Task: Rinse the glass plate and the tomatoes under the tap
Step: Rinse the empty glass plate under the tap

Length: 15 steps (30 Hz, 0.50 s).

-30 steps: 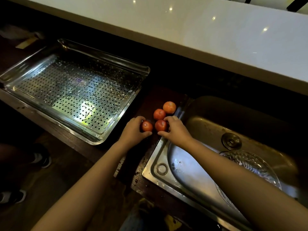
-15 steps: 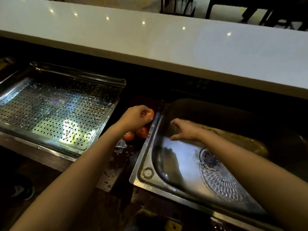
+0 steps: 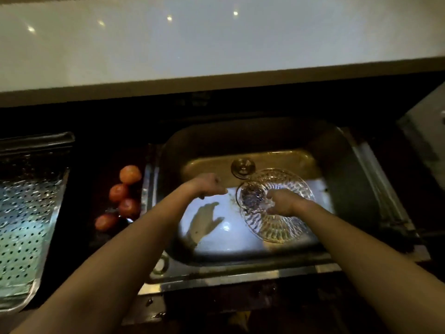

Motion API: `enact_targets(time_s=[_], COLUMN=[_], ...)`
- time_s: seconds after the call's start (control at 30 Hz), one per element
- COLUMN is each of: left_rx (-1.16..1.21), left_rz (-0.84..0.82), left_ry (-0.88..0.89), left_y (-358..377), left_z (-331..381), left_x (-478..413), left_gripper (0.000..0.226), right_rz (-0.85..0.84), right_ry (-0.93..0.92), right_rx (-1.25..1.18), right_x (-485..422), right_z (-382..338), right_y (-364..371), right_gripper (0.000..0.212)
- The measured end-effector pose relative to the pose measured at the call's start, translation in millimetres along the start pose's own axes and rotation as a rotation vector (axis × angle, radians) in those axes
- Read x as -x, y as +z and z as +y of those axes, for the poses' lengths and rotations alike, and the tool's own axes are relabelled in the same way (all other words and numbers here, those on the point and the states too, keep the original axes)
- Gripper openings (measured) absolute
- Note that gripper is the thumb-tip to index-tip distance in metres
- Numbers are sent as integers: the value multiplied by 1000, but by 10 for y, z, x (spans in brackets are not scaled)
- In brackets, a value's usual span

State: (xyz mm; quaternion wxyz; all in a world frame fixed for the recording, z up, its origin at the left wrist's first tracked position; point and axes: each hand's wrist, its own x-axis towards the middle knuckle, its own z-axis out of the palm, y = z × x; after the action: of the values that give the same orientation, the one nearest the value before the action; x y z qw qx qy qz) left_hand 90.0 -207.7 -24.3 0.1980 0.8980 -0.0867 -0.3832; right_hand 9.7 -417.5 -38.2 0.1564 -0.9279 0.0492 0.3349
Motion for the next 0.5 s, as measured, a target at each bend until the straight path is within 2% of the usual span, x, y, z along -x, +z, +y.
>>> enact_targets(time_s=[0.17,0.23,0.4,0.5], left_rx=[-27,-27,-38,-81], left_rz=[-23,-21,-11,19], left_ry=[16,0,-29,-29], left_y=[528,738,1189,1391], left_z=[259,344,458,513], left_x=[-480,-659,-1045,-1215], left_gripper=[62,62,37,33], right_rz=[158,189,182,187], right_ry=[327,429,616,704], right_rx=[-99,-107,-101,-187], right_x=[46,58,-27,-145], right_z=[686,916,1388,1585], right_y=[356,459,668,747], right_gripper=[41,42,53,40])
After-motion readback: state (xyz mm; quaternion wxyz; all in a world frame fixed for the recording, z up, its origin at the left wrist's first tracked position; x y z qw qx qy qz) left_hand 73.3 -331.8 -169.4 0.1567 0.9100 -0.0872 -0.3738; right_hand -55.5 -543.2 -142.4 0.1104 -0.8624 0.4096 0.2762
